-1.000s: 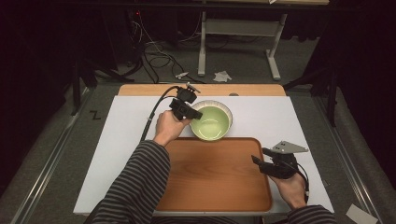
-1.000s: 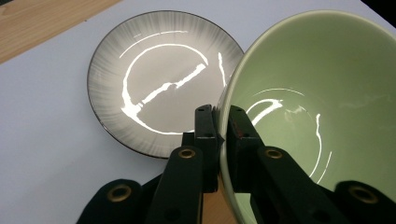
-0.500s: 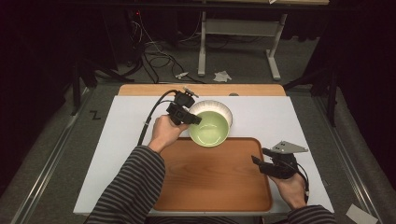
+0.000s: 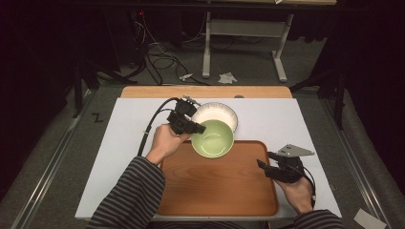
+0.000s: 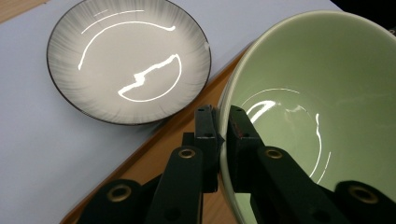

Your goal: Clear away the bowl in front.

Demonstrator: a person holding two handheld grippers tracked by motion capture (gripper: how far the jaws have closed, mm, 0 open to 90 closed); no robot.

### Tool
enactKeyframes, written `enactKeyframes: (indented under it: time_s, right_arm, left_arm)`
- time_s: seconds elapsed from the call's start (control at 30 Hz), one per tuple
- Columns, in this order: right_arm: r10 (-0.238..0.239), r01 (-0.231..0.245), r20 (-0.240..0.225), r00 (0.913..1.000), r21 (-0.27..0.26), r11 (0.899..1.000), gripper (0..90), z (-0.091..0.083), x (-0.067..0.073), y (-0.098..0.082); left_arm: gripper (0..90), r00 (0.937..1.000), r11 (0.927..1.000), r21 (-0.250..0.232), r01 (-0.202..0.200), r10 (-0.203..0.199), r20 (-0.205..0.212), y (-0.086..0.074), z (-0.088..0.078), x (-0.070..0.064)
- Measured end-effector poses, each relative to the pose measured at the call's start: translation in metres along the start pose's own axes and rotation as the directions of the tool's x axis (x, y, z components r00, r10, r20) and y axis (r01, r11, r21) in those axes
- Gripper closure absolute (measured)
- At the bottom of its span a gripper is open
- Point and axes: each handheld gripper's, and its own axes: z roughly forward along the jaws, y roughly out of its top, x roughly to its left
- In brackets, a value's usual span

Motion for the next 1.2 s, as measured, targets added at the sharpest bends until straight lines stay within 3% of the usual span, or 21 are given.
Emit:
enactKeyframes:
  time_s: [0.77,1.2]
  right_arm:
    - [0.006,-0.006,-0.002,1.0000,0.001,1.000,48.1,0.000,0.000,0.000]
    - [0.009,-0.009,-0.003,1.0000,0.000,1.000,48.0,0.000,0.000,0.000]
  left_arm:
    - [84.8,0.9989,0.9995,0.010,0.031,-0.031,0.034,-0.025,-0.001,-0.004]
    - [84.7,0.9990,0.9980,0.060,0.021,-0.023,0.038,-0.038,0.010,-0.006]
